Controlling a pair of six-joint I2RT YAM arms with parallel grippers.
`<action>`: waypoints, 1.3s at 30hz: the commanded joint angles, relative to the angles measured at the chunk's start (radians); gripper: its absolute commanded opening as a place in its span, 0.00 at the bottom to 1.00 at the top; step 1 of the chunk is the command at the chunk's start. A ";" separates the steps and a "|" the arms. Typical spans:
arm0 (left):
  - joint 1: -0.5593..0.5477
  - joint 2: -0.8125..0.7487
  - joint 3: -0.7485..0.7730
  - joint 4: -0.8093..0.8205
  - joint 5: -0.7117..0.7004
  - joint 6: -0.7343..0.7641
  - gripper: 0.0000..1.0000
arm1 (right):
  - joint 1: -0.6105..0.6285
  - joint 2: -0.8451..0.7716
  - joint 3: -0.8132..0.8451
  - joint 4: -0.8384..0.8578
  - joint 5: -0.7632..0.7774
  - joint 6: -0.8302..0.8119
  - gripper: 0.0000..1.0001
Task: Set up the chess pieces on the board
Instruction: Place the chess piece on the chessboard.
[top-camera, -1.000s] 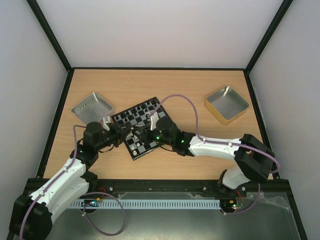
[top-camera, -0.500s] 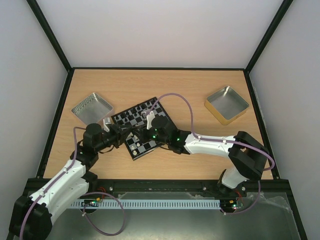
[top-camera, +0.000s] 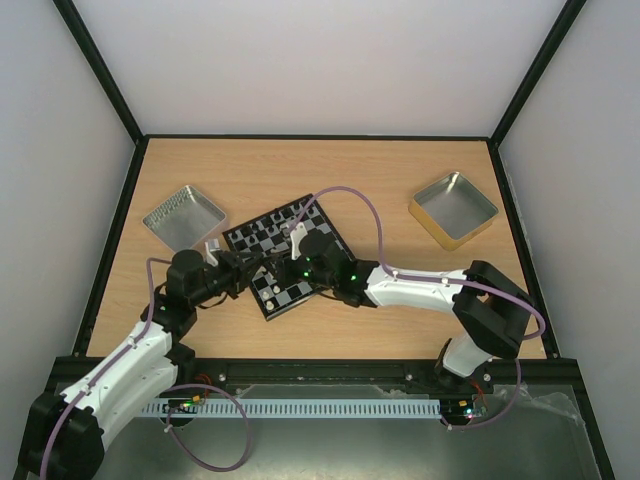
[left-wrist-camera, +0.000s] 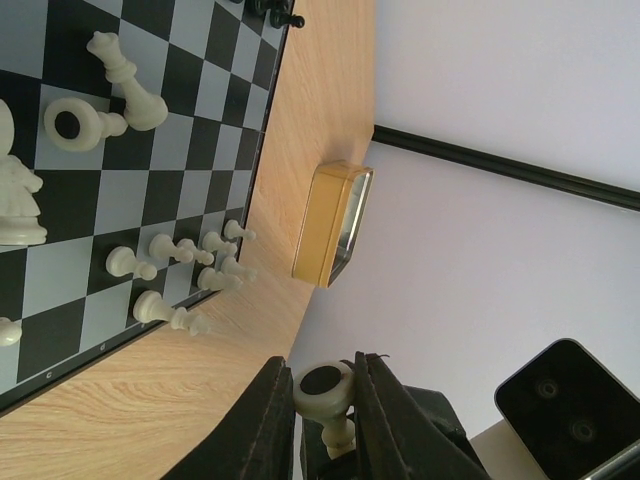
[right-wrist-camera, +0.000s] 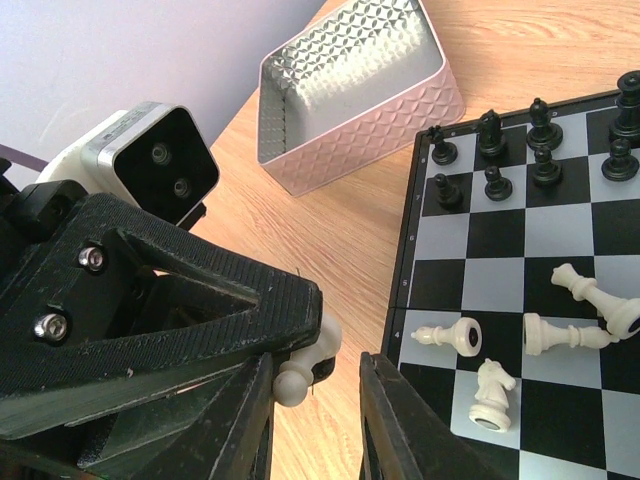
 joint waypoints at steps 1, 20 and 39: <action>-0.010 -0.011 -0.012 0.044 0.037 -0.024 0.17 | 0.013 0.014 0.030 -0.006 0.022 -0.034 0.25; -0.010 -0.023 -0.012 0.043 0.062 -0.072 0.18 | 0.019 -0.013 -0.003 0.032 0.089 -0.086 0.02; 0.011 -0.038 0.187 -0.407 -0.226 0.369 0.72 | -0.022 -0.053 0.115 -0.501 0.198 0.020 0.02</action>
